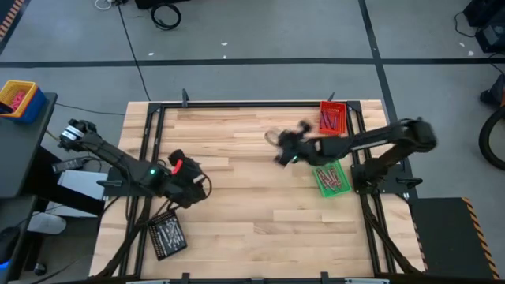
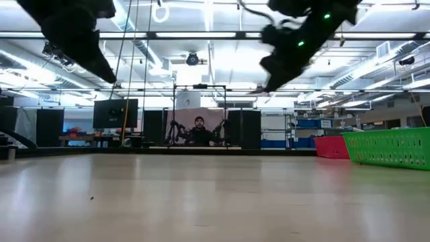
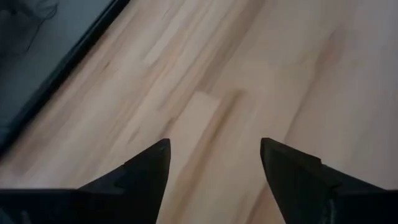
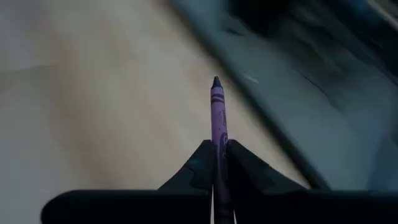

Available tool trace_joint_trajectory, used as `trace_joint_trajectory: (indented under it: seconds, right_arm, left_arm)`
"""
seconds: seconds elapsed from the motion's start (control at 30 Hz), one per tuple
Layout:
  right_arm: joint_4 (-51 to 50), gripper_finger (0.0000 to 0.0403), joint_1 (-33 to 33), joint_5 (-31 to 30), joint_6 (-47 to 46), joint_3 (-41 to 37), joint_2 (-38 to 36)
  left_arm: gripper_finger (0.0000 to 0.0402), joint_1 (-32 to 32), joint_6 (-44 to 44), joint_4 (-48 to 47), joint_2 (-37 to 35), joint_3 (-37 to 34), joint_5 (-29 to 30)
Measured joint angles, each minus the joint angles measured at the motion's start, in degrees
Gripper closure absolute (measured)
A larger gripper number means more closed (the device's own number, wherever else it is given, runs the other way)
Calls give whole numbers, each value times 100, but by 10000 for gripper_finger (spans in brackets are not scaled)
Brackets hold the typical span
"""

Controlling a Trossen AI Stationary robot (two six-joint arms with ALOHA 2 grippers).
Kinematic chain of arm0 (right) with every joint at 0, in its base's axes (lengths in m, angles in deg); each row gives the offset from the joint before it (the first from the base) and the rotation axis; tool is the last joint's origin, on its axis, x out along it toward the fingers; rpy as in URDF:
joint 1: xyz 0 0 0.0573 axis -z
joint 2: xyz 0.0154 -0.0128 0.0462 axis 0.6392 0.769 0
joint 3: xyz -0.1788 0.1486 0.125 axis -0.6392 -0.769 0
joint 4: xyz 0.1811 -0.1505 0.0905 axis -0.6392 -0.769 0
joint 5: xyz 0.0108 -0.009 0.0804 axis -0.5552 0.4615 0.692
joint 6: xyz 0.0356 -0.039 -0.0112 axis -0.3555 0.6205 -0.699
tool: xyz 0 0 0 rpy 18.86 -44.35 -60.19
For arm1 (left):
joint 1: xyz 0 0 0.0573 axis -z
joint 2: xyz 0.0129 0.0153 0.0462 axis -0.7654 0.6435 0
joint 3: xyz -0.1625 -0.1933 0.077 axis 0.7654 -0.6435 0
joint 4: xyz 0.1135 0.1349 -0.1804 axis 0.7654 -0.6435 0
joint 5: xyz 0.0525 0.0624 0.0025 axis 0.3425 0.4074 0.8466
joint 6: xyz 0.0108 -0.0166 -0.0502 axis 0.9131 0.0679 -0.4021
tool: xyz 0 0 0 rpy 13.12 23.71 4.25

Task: Sort crayons
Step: Put the purple crayon into the red bin

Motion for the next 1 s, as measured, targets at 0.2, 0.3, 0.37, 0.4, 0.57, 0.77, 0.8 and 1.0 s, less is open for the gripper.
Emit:
trace_joint_trajectory:
  seconds: [0.2,0.3,0.37,0.4,0.57,0.77,0.8,1.0]
  right_arm:
    - [-2544,366,836,-1255,-3143,-202,-1206]
    - [-2958,366,1523,-1261,-3668,-381,-1272]
    - [-2900,366,2045,-1093,-3700,-460,-1135]
    - [-2846,366,2301,-997,-3659,-468,-1012]
    - [-2695,366,3215,-758,-3405,-468,-384]
    - [-2626,366,3723,-486,-3437,-468,546]
    - [-2601,366,3759,-487,-3469,-468,709]
    - [-2210,356,3830,-594,-3658,-468,1365]
  left_arm:
    - [139,37,1006,2334,-63,-838,499]
    - [139,-209,2155,3396,-63,-903,599]
    - [139,-383,3092,4035,-85,-868,597]
    - [139,-454,3548,4314,-111,-823,598]
    - [139,-657,4994,5114,-119,-548,501]
    - [139,-653,5399,5078,-113,-490,501]
    - [139,-653,5425,5084,-113,-490,501]
    - [139,-655,5638,5091,-113,-490,501]
